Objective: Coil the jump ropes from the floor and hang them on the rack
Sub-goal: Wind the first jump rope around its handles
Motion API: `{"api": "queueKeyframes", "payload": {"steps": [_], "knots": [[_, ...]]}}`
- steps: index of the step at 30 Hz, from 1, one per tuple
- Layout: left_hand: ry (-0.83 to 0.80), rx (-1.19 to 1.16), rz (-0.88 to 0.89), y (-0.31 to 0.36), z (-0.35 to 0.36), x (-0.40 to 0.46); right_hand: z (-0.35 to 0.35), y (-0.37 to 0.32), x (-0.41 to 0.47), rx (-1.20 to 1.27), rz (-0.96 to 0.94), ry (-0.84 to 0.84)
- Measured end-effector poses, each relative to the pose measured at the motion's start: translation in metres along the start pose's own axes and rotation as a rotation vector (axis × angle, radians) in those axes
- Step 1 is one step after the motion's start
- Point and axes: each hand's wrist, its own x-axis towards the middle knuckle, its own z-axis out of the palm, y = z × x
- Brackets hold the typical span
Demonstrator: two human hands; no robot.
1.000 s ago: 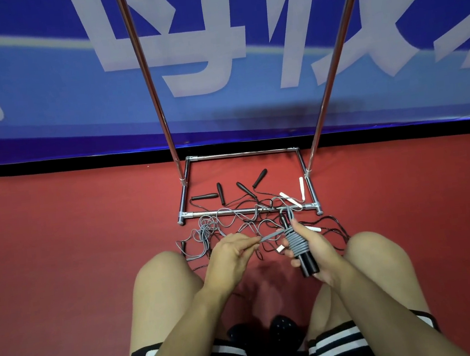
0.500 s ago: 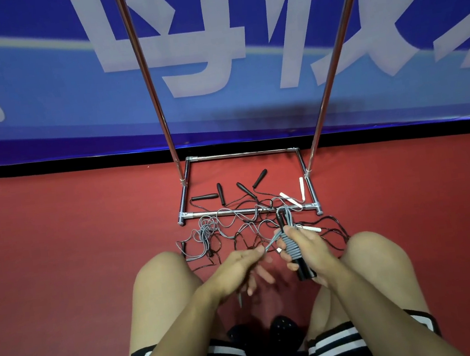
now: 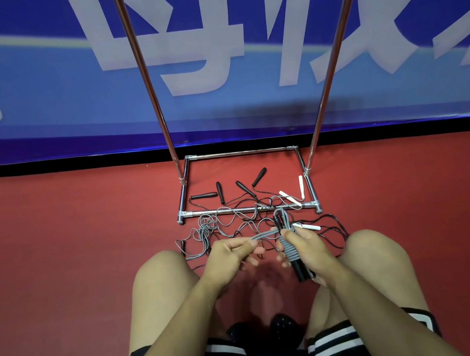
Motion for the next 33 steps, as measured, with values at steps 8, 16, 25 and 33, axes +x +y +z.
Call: {"api": "queueKeyframes", "payload": {"steps": [8,16,25,33], "knots": [[0.044,0.250,0.138,-0.002,0.007,-0.002,-0.004,0.004,0.008,0.234,0.106,-0.085],[0.085,0.395,0.200,-0.014,0.004,0.003,-0.003,0.007,0.008,0.091,0.085,-0.047],[-0.005,0.490,0.186,-0.005,0.006,-0.009,-0.005,0.011,0.002,-0.110,0.061,-0.087],[-0.065,0.385,0.198,0.002,0.004,-0.015,0.007,0.006,-0.009,-0.087,0.204,-0.209]]}}
